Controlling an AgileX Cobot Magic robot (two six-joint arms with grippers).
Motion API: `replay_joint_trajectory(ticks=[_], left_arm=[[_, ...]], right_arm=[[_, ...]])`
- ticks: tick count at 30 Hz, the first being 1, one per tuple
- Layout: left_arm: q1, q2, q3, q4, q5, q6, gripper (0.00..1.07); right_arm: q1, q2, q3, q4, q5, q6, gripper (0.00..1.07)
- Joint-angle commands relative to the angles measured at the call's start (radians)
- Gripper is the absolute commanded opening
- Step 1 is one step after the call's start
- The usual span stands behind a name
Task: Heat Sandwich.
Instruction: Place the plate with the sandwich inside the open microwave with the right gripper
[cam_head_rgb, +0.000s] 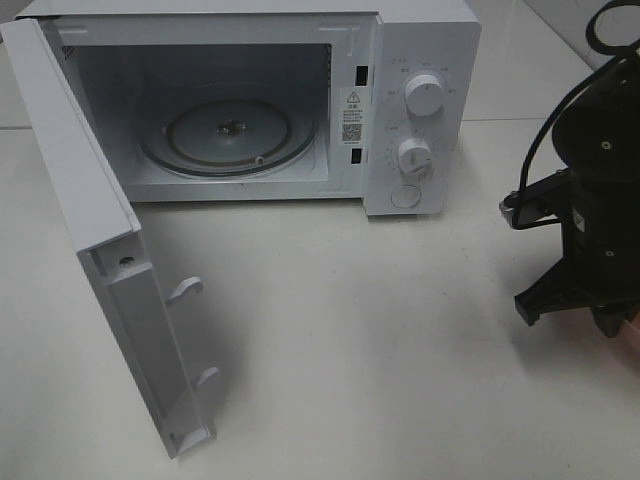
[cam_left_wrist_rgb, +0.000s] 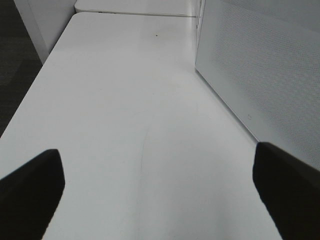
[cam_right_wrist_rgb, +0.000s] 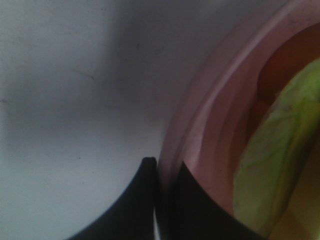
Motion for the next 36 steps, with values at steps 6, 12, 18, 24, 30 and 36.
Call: replay_joint_trajectory(ticks=[6,12,18,24,30,36], left_arm=[[-0.005,-0.026,0.004,0.001,-0.005,-0.007,0.97],[-0.005,-0.026,0.004,0.001,-0.005,-0.007,0.97],[-0.005,-0.026,0.004,0.001,-0.005,-0.007,0.97],[-0.005,-0.026,0.004,0.001,-0.005,-0.007,0.97],[-0.005,-0.026,0.004,0.001,-0.005,-0.007,0.97],[-0.005,-0.026,0.004,0.001,-0.005,-0.007,0.97]], right_arm=[[0.003,-0.110,0.056,0.011,0.031,-0.005,0.00],[0.003,-0.188,0.091,0.030,0.038,-0.015,0.00],[0.003,-0.238,0.094,0.059,0.060,-0.035,0.00],[0.028,-0.262,0.095,0.064,0.090,-0.047,0.00],[0.150,-0.265,0.095,0.048,0.133,-0.051,0.00],[0.250,-0.265,0.095,0.042,0.165,-0.052,0.00]])
